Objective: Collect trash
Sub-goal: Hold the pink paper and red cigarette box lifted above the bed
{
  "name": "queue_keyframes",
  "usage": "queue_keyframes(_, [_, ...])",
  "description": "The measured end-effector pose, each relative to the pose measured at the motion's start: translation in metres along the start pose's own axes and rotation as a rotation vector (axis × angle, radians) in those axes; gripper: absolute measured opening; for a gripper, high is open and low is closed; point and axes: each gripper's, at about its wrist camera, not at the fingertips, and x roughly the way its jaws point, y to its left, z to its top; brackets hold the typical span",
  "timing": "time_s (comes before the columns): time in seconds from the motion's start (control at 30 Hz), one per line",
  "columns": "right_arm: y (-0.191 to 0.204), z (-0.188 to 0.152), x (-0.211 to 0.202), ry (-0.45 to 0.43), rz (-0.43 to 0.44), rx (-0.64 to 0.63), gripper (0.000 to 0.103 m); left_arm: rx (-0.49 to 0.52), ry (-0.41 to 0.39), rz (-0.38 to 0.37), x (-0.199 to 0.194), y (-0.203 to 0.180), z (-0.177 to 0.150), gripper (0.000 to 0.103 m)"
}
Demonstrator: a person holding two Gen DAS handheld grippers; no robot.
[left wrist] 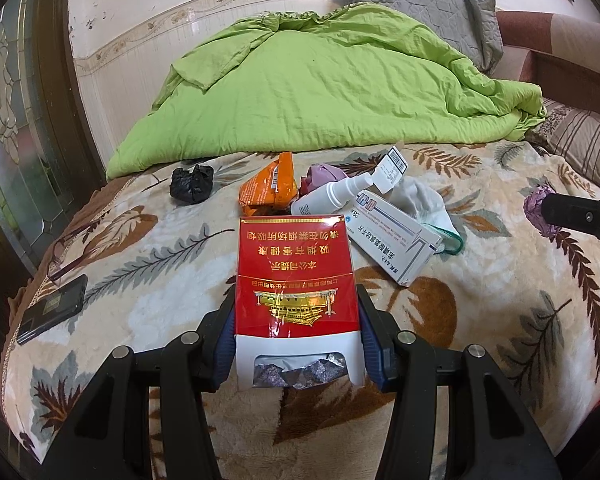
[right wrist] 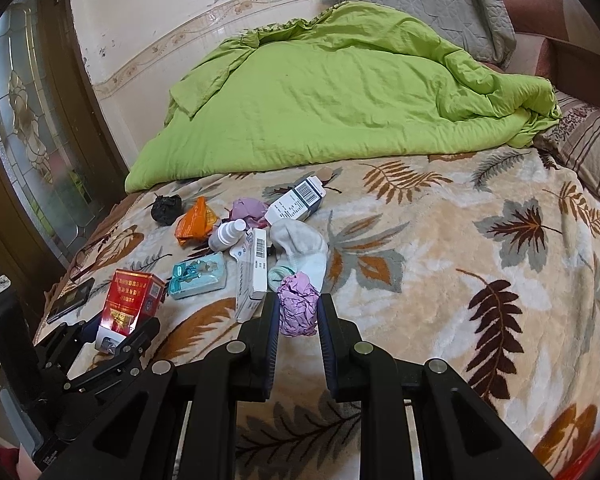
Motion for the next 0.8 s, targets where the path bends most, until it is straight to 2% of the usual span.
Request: queue_keyframes(0.8, [0.0024, -0.0002, 0.0002, 0.002, 0.001, -0.002, 0.021, 0.004, -0.017, -0.008, -0.0048, -0.0024, -0.0007, 0.051])
